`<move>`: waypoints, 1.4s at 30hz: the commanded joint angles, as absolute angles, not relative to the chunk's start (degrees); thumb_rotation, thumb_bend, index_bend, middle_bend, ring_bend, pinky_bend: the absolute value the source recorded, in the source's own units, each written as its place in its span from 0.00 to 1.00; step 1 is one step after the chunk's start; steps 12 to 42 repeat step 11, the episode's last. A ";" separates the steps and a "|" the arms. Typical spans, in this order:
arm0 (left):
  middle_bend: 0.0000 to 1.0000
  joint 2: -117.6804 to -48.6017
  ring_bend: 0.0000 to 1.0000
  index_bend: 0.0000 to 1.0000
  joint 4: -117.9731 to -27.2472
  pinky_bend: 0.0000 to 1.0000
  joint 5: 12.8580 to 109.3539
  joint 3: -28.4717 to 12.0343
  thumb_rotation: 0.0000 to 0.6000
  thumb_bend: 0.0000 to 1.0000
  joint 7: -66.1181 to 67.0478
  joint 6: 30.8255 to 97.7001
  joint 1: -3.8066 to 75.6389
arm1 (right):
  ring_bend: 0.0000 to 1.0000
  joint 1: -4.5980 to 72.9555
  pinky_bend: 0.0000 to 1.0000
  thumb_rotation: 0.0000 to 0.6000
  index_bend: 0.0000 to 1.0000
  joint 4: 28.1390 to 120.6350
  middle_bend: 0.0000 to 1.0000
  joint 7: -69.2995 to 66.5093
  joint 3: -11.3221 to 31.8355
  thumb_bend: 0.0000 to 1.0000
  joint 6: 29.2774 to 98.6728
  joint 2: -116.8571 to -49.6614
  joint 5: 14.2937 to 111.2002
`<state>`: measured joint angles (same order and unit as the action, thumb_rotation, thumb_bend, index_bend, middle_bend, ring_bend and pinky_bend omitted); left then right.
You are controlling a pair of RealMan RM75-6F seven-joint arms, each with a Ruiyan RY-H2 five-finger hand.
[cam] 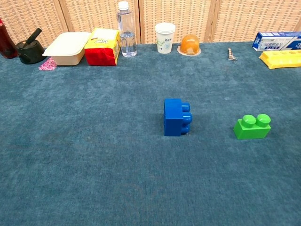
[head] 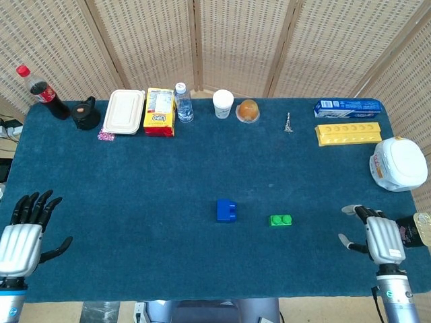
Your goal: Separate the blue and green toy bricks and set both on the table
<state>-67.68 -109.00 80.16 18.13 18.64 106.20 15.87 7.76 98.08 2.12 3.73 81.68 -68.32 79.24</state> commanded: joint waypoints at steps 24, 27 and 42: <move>0.10 -69.58 0.00 0.17 -104.94 0.02 81.77 15.52 0.83 0.26 13.02 106.19 6.61 | 0.41 4.17 0.33 1.00 0.36 99.53 0.40 3.91 1.69 0.26 85.42 -67.75 81.60; 0.10 -69.58 0.00 0.17 -104.94 0.02 81.77 15.52 0.83 0.26 13.02 106.19 6.61 | 0.41 4.17 0.33 1.00 0.36 99.53 0.40 3.91 1.69 0.26 85.42 -67.75 81.60; 0.10 -69.58 0.00 0.17 -104.94 0.02 81.77 15.52 0.83 0.26 13.02 106.19 6.61 | 0.41 4.17 0.33 1.00 0.36 99.53 0.40 3.91 1.69 0.26 85.42 -67.75 81.60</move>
